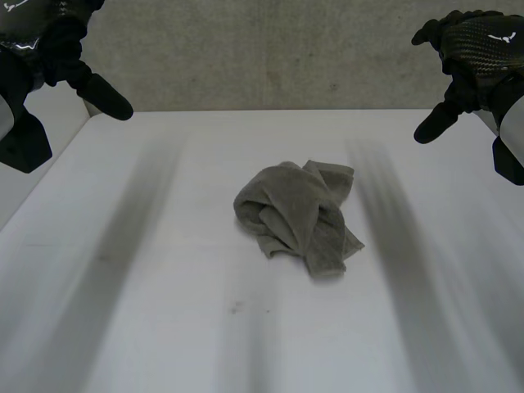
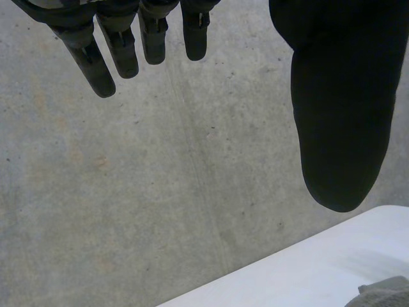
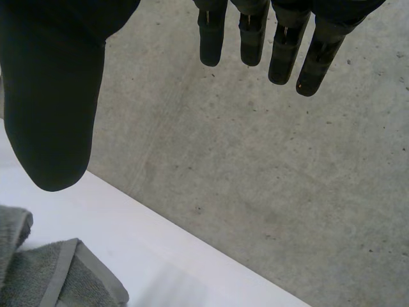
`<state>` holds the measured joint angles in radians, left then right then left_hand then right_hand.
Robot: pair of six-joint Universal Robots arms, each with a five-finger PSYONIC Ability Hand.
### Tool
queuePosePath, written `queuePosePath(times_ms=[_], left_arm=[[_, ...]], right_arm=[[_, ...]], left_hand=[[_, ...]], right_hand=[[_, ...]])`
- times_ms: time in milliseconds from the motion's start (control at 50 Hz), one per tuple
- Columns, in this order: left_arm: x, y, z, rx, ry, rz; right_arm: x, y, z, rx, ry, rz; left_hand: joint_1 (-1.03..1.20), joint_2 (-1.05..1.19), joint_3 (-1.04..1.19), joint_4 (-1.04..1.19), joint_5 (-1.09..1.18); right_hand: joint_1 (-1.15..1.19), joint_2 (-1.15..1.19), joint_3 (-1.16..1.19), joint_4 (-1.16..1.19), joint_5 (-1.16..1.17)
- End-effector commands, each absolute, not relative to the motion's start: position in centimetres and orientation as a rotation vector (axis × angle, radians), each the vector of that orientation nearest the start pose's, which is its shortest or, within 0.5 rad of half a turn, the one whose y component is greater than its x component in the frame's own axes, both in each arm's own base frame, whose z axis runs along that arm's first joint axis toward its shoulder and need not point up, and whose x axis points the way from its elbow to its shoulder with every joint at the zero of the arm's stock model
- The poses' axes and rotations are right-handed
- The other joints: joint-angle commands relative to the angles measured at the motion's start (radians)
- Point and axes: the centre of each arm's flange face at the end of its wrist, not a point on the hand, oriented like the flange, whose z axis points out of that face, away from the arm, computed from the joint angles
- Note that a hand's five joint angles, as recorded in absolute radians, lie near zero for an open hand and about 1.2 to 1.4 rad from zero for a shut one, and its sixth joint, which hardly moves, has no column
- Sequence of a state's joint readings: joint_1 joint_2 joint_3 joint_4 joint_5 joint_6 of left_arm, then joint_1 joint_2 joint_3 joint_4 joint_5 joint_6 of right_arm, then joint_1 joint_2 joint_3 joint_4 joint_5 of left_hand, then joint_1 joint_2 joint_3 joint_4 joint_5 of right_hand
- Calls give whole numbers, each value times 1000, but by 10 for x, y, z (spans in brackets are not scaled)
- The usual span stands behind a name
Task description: Fold the towel.
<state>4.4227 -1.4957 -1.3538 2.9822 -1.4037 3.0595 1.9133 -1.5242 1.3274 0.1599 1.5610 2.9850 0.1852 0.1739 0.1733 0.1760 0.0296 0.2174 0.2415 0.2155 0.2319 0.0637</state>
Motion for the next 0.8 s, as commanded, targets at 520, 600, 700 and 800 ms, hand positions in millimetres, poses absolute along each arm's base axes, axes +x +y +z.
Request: queuePosePath(times_ms=[520,600,700,800], left_arm=[[-323,-336,185,962,2607,-2204],[-340,-344,155,1066,2595,-2250],[-359,-334,135,1234,2638,-2249],[-370,-330,133,1273,2613,-2282]], right_arm=[[286,-301,195,-285,2239,-1336],[294,-308,167,-204,2238,-1249],[298,-316,144,-156,2244,-1221],[299,-323,146,-157,2235,-1269]], left_hand=[[25,37,37,35,6],[61,72,72,70,42],[195,206,207,204,176],[944,956,956,954,926]], right_hand=[[-43,-67,-41,-57,-64],[-43,-67,-41,-57,-64],[-13,-37,-11,-28,-34],[736,712,738,722,715]])
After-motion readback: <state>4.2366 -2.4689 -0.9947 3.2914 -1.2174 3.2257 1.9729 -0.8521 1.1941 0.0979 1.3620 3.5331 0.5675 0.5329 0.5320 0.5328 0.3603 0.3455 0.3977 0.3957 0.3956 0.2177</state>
